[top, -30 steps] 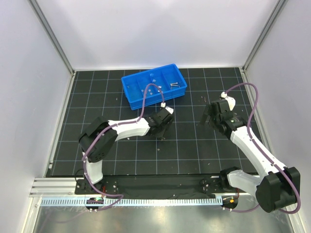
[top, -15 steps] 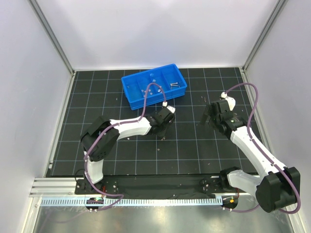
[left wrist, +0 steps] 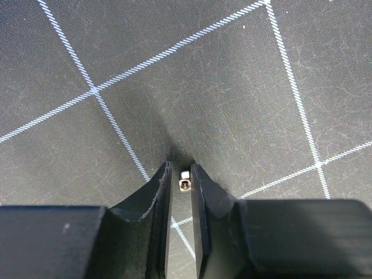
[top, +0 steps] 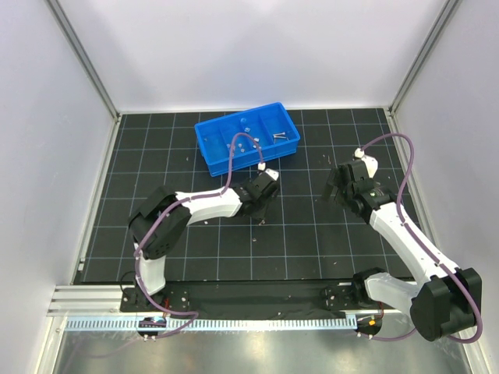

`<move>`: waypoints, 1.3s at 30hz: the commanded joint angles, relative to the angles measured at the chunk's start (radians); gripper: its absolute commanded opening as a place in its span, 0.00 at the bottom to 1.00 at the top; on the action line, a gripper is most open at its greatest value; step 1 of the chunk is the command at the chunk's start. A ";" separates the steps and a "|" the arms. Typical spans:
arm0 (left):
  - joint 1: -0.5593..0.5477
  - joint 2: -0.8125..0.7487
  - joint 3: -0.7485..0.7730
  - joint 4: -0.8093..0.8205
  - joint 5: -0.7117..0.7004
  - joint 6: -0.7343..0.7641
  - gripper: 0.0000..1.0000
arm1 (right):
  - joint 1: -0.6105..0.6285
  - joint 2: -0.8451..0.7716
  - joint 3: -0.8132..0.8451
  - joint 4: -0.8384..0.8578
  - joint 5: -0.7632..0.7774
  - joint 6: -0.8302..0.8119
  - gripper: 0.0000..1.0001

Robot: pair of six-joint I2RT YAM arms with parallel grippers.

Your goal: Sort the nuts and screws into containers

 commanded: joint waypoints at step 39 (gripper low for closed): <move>0.032 -0.092 0.044 -0.093 -0.204 -0.198 0.02 | -0.003 0.000 -0.001 0.018 -0.001 0.018 1.00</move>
